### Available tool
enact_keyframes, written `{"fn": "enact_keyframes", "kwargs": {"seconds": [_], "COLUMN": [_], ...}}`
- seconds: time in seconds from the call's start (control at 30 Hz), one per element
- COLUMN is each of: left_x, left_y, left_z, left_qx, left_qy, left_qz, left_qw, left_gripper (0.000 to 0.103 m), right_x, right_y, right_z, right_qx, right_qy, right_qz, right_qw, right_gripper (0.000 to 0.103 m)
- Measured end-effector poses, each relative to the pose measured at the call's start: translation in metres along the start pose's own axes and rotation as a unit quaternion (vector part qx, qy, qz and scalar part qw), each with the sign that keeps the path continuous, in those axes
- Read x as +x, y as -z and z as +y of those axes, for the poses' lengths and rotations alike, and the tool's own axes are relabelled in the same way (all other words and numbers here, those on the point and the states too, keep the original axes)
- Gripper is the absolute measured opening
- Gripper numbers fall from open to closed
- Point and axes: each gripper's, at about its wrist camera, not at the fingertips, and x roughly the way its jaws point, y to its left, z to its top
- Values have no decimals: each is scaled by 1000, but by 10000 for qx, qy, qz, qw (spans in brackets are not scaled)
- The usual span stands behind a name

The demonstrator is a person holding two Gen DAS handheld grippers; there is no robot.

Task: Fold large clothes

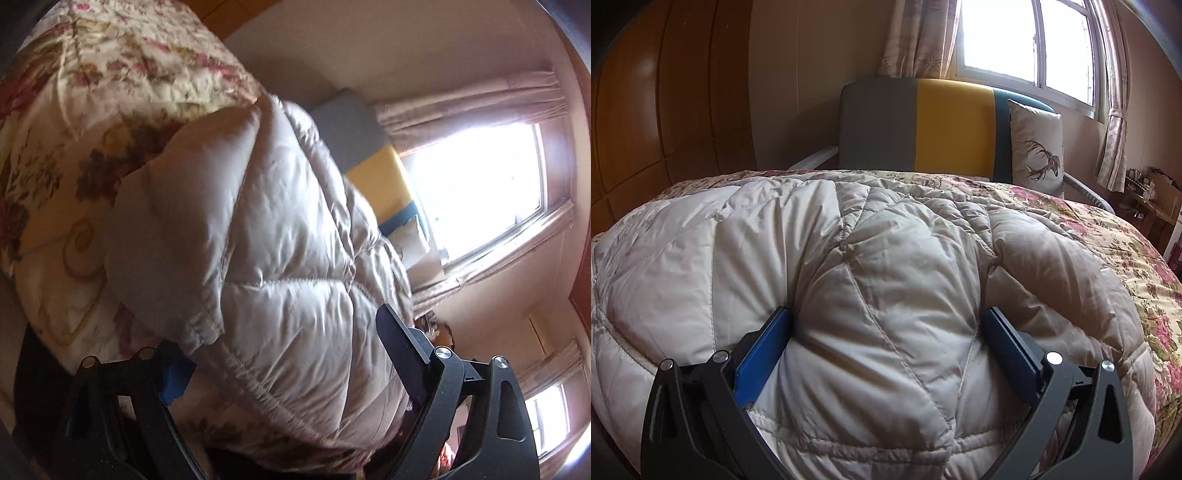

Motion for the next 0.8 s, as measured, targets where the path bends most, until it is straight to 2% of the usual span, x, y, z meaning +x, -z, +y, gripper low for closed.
{"fn": "enact_keyframes", "kwargs": {"seconds": [0.17, 0.23, 0.4, 0.5, 0.6, 0.63, 0.67, 0.73, 0.8], "left_x": [0, 7, 24, 27, 32, 34, 36, 39, 35], "left_y": [-3, -3, -7, -16, -30, -34, -38, -45, -52], "left_z": [-14, -15, -2, -1, 8, 12, 13, 10, -2], "left_qx": [472, 489, 229, -1, -525, -723, -823, -721, -446], "left_qy": [201, 136, 67, 205, 472, 556, 533, 492, 574], "left_qz": [-279, -303, -188, -293, -318, -324, -308, -227, -261], "left_qw": [9983, 9983, 9995, 9994, 9970, 9953, 9947, 9959, 9970], "left_gripper": [88, 88, 92, 92, 92, 79, 60, 42, 34], "right_x": [2, 2, 2, 2, 2, 2, 1, 1, -1], "right_y": [-1, -1, 0, 0, 0, 0, -1, -3, -7], "right_z": [0, 0, 1, 1, 1, 1, 1, 0, -2], "right_qx": [21, 28, 20, 25, 67, 86, 112, 173, 154], "right_qy": [8, 22, 13, 17, 34, 41, 48, 33, -21], "right_qz": [17, 24, 16, 15, 27, 31, 46, 91, 228], "right_qw": [10000, 10000, 10000, 10000, 10000, 9999, 9999, 9998, 9996], "right_gripper": [101, 101, 101, 101, 101, 101, 101, 101, 101]}}
